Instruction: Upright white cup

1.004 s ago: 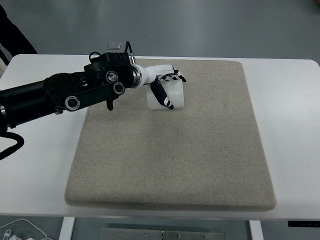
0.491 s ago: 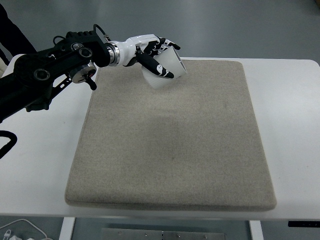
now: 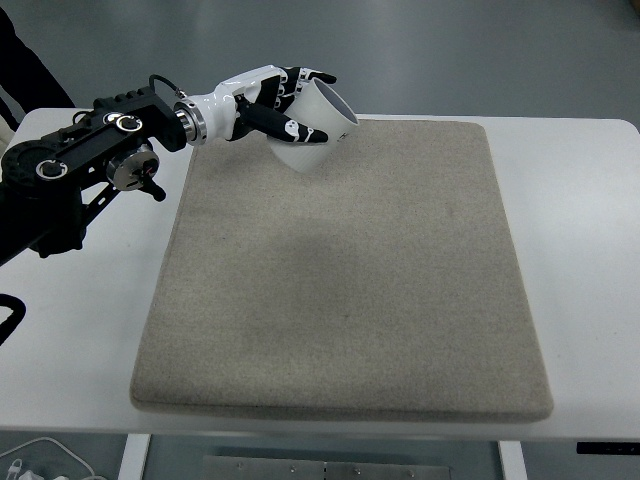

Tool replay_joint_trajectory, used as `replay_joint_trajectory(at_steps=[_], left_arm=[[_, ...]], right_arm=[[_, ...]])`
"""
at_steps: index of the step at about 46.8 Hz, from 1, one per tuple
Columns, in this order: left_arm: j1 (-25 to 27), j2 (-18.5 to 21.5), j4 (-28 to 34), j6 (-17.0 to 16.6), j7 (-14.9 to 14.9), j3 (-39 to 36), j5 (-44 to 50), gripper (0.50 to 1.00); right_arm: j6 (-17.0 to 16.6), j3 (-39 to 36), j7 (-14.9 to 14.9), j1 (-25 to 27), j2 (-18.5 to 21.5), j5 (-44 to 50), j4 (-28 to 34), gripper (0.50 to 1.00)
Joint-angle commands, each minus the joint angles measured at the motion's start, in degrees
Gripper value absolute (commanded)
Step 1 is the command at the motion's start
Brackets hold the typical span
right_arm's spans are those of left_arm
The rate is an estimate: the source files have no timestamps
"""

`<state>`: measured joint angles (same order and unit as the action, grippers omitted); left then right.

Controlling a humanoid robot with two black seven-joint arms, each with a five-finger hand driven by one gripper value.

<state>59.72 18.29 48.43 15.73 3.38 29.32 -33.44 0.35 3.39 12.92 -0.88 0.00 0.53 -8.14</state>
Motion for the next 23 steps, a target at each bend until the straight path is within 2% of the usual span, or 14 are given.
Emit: replay_joint_trajectory(at_steps=[1,6,23], left_arm=[[-1.27,-0.01,0.0,0.01,2.15,0.56,0.04,0.5],[-3.21,-0.09,0.0,0.01,5.05,1.7,0.04,0.5],[-7.43,-0.62,-0.62,-1.57,19.2,1.88,-0.66,0.5]], right_arm=[[0.0,-0.05,0.0,0.0,0.0,0.0,0.05,0.93],[0.0,-0.05,0.0,0.0,0.0,0.0,0.06,0.93],[0.0,-0.05,0.0,0.0,0.0,0.0,-0.03,0.93]])
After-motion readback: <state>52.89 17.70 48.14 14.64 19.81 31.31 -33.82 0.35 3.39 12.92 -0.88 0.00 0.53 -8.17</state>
